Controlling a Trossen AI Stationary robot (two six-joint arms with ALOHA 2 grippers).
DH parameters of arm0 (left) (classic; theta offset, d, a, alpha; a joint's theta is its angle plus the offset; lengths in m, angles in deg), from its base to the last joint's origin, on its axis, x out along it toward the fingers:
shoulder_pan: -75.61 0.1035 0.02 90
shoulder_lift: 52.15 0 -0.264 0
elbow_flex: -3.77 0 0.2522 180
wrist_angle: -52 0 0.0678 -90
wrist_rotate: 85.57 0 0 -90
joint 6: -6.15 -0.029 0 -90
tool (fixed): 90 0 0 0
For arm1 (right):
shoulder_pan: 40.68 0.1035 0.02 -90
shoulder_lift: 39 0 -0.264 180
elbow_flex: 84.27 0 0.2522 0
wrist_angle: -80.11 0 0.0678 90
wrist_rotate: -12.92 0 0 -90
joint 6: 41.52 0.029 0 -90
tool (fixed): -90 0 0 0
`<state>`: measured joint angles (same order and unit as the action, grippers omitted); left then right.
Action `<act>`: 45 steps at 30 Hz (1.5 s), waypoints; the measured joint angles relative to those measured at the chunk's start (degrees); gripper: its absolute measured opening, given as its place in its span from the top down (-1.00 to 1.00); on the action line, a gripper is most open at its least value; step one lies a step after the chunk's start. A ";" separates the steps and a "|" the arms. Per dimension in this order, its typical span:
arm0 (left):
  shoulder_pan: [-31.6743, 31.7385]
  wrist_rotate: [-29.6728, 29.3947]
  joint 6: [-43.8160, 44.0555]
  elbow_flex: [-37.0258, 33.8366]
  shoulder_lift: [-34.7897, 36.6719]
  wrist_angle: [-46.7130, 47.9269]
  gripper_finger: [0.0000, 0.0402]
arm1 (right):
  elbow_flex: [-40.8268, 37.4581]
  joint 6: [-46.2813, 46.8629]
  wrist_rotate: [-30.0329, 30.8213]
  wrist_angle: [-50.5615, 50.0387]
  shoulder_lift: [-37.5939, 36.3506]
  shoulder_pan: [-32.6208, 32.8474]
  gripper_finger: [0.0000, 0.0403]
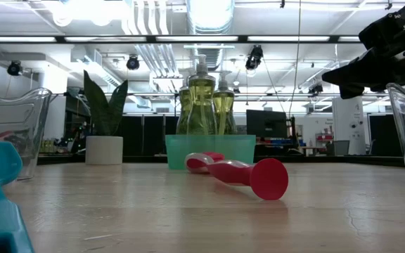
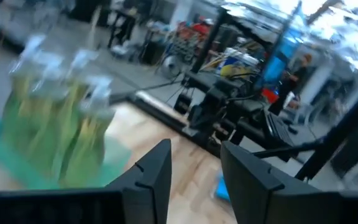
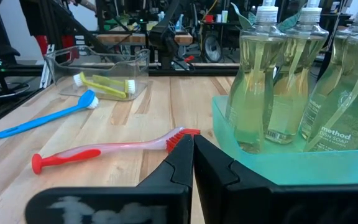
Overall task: Pick & Place Kitchen Sink Supplies
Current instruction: Put the red toilet brush into the left transparent bin
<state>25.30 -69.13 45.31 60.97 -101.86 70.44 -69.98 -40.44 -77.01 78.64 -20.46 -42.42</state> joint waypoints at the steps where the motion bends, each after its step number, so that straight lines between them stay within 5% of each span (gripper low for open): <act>1: 1.49 2.15 -6.40 -0.10 -0.45 -4.76 0.35 | 0.00 0.00 -0.02 0.00 0.00 0.00 0.96; 5: 8.70 14.07 -20.83 -0.51 -3.29 -15.18 0.36 | 0.00 0.00 0.00 -0.02 0.03 -0.02 0.96; 12: 24.02 40.53 -28.53 -0.19 -10.85 -12.79 0.35 | 0.00 -0.01 -0.01 0.00 0.02 0.00 0.96; 17: 30.54 49.54 -32.15 2.80 -17.52 -9.10 0.30 | 0.00 0.00 0.01 -0.02 0.00 -0.01 0.96; 27: 32.88 51.02 -48.08 16.08 -32.41 1.34 0.03 | 0.00 0.00 0.00 -0.02 0.00 -0.02 0.96; 31: 33.03 51.60 -57.69 21.43 -38.81 4.80 0.02 | 0.00 0.00 0.00 -0.02 0.02 -0.01 0.96; 45: 34.05 52.03 -69.48 37.06 -58.88 21.87 0.09 | 0.00 0.00 0.00 -0.02 0.04 0.00 0.96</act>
<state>59.34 -17.11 -24.17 98.04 -160.74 92.31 -69.98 -40.44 -77.01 78.62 -20.42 -42.42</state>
